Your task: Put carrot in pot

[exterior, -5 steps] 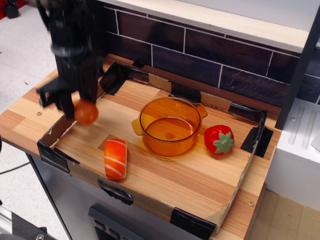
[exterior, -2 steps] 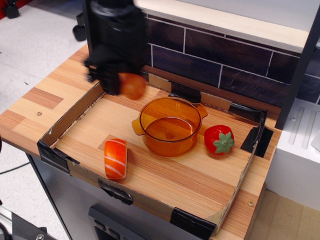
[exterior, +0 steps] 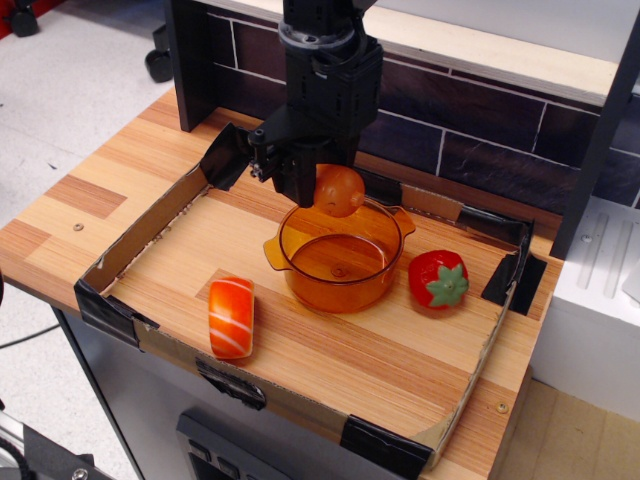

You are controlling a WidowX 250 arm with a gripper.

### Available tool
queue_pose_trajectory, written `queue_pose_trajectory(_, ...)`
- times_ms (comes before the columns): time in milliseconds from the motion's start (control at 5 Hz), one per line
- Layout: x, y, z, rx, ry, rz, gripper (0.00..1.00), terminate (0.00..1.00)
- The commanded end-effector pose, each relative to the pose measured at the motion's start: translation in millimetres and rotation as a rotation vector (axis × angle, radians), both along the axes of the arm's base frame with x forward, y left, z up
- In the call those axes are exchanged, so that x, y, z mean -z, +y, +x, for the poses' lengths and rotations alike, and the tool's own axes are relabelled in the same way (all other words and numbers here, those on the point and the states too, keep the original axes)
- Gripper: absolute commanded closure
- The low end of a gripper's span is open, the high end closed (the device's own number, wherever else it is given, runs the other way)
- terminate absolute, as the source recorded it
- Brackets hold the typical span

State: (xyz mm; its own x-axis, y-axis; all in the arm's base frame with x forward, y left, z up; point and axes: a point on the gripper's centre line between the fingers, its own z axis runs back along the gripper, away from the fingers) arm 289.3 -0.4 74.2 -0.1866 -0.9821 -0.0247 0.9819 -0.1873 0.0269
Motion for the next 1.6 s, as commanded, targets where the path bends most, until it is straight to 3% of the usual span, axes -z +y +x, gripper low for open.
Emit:
queue_pose_trajectory(0, -5, 8, 18, 0.008, -0.047, 0.027, 0.0, 0.0)
queue_pose_trajectory(400, -15, 7, 21, -0.022, -0.083, 0.013, 0.0, 0.0)
queue_pose_trajectory(600, -27, 4, 24, -0.046, -0.12, 0.018, 0.0, 0.0)
queue_pose_trajectory(800, -47, -4, 26, -0.057, -0.138, -0.02, 0.0, 0.0)
queue_pose_trajectory(1200, -60, -11, 25, -0.049, -0.129, -0.056, 0.0, 0.0)
queue_pose_trajectory(1400, -60, -11, 25, -0.049, -0.129, -0.056, 0.0, 1.0)
